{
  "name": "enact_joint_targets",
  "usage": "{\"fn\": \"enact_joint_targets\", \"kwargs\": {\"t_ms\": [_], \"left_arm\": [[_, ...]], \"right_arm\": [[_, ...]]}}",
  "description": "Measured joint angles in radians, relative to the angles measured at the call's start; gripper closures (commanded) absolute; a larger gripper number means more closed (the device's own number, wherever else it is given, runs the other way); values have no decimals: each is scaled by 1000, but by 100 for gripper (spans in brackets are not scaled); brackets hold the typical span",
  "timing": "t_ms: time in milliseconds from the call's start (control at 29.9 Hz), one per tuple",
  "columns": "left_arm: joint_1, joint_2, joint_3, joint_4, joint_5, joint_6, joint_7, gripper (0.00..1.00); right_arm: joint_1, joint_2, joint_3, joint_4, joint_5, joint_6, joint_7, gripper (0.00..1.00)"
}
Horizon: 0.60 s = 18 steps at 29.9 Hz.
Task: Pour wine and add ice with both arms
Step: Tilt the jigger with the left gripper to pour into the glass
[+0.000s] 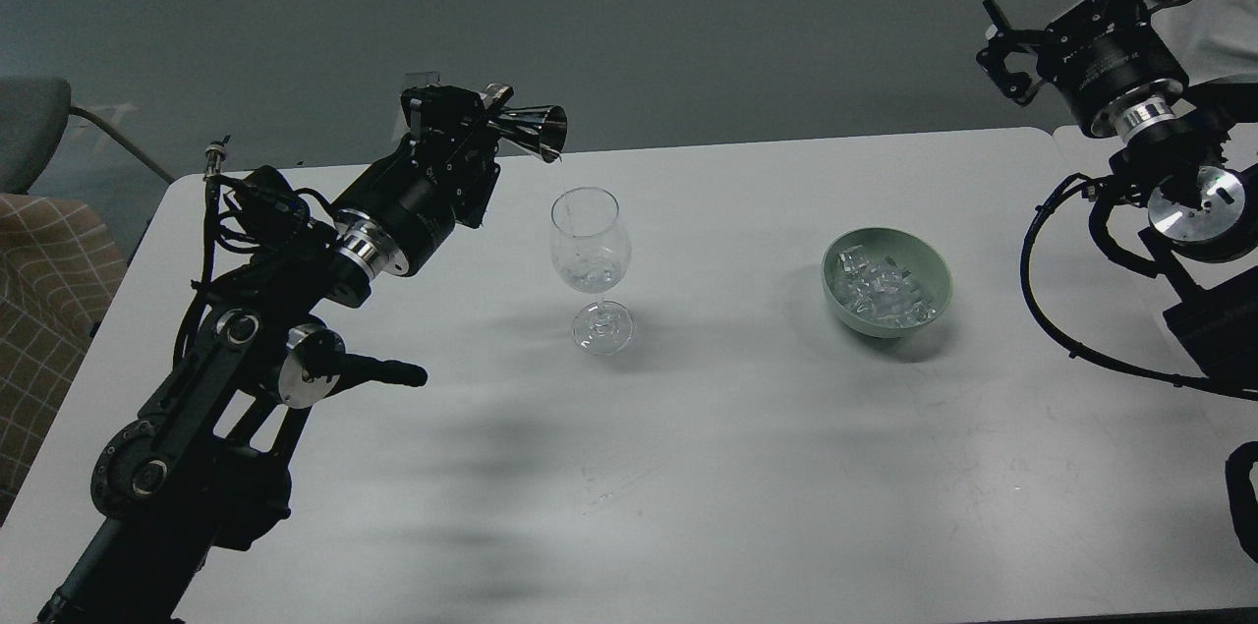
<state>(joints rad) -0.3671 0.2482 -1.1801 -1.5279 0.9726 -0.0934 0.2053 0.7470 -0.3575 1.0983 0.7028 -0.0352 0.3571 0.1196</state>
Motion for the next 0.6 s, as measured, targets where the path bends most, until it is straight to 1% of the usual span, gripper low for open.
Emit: {"fn": "enact_joint_targets", "kwargs": {"t_ms": [134, 602], "left_arm": [[-13, 18, 1, 0, 16, -17, -7, 100], [-50, 53, 4, -31, 21, -74, -2, 100]], "right_arm": [[0, 0, 0, 0, 0, 0, 0, 0], [3, 1, 0, 0, 0, 1, 0, 0]]}}
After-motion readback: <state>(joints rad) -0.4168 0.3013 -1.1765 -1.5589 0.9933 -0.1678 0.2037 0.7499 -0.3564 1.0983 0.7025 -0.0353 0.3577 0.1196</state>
